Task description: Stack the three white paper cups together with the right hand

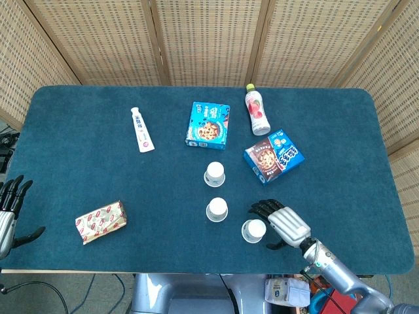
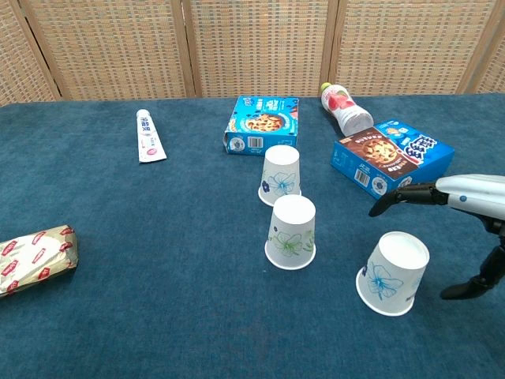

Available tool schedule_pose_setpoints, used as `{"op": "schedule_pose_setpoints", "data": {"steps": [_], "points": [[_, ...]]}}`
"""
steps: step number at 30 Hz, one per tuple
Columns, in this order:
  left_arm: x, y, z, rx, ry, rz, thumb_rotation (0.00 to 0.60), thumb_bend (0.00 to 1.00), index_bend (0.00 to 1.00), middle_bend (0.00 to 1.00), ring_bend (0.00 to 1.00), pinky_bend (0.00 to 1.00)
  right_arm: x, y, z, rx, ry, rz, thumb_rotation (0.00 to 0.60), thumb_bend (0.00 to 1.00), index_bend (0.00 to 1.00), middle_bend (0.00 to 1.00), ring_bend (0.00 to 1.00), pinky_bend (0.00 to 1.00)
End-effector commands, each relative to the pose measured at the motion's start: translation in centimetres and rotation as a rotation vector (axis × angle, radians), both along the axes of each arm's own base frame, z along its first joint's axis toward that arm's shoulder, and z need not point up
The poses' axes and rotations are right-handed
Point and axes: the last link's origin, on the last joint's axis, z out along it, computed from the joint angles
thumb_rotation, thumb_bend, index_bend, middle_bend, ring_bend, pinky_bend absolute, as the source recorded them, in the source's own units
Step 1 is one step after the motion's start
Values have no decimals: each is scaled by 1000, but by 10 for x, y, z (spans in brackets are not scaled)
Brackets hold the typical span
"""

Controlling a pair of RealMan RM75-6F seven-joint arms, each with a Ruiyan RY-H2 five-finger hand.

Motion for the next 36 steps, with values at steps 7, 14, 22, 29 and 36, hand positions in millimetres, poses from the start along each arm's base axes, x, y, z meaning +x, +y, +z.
{"op": "schedule_pose_setpoints", "data": {"steps": [7,14,22,29,36], "points": [[-1,3,-1,-6,4,10,600,106,0,0,0,0,1,-5,-10,7,4,-25,600,393,365,451,309,224],[-1,4,-2,-6,3,14,600,106,0,0,0,0,0,-6,-8,-9,-8,-30,600,458,436,489,351,237],[-1,4,-2,-8,2,15,600,105,0,0,0,0,12,-2,6,-21,-53,-1,600,460,445,492,351,241],[-1,4,-3,-16,3,14,600,106,0,0,0,0,52,-1,41,-89,-135,89,600,461,447,490,350,249],[-2,4,-2,-12,-4,22,600,106,0,0,0,0,92,-17,41,-96,-105,112,600,461,456,484,351,255]]}}
